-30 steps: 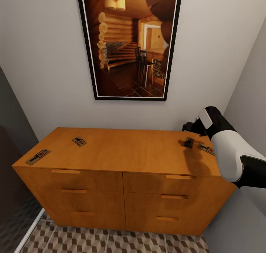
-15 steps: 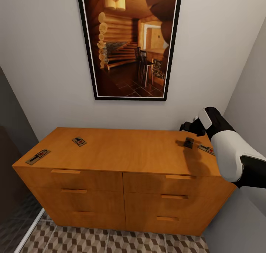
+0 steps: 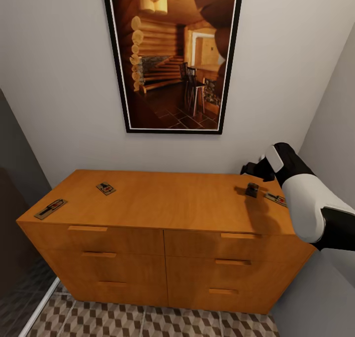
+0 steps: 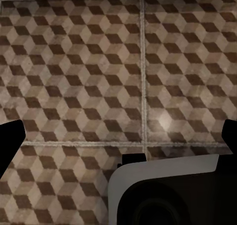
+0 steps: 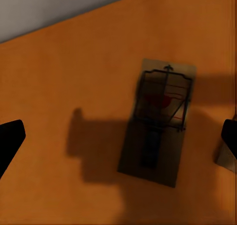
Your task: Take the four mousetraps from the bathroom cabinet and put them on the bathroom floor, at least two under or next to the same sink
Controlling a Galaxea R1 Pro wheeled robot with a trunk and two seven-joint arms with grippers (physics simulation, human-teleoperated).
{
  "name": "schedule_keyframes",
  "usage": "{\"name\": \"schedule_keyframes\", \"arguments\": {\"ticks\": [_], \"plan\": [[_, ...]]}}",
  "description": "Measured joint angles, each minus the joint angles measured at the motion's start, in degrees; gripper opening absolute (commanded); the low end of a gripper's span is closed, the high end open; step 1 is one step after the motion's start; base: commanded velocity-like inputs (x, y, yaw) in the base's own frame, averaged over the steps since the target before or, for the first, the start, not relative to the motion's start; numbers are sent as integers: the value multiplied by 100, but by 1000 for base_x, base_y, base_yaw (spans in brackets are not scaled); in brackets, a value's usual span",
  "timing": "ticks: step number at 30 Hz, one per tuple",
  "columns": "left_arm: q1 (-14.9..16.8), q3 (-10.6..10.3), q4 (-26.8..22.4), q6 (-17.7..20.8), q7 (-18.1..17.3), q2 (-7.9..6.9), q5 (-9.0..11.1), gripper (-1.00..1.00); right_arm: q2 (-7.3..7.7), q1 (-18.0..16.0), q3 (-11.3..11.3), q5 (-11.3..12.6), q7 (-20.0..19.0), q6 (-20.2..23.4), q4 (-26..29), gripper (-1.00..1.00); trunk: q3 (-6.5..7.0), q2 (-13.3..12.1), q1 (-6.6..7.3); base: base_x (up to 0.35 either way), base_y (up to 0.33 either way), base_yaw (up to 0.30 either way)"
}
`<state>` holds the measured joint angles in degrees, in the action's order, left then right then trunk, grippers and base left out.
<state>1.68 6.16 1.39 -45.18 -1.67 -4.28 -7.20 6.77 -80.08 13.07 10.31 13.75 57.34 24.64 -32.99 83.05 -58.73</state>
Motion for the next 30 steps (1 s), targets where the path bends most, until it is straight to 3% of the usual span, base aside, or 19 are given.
{"name": "schedule_keyframes", "arguments": {"ticks": [16, 30], "plan": [[0, 0, 4, 2, 0, 0, 0, 100, 46, 100, -25, -10, 0, -149, 34, 100, -2, 0, 0, 0, 0, 0], [0, 1, 4, 1, 0, 0, 0, 100, 46, 123, -22, -10, 4, -160, 35, 100, -112, 0, 0, 0, 0, 0]]}}
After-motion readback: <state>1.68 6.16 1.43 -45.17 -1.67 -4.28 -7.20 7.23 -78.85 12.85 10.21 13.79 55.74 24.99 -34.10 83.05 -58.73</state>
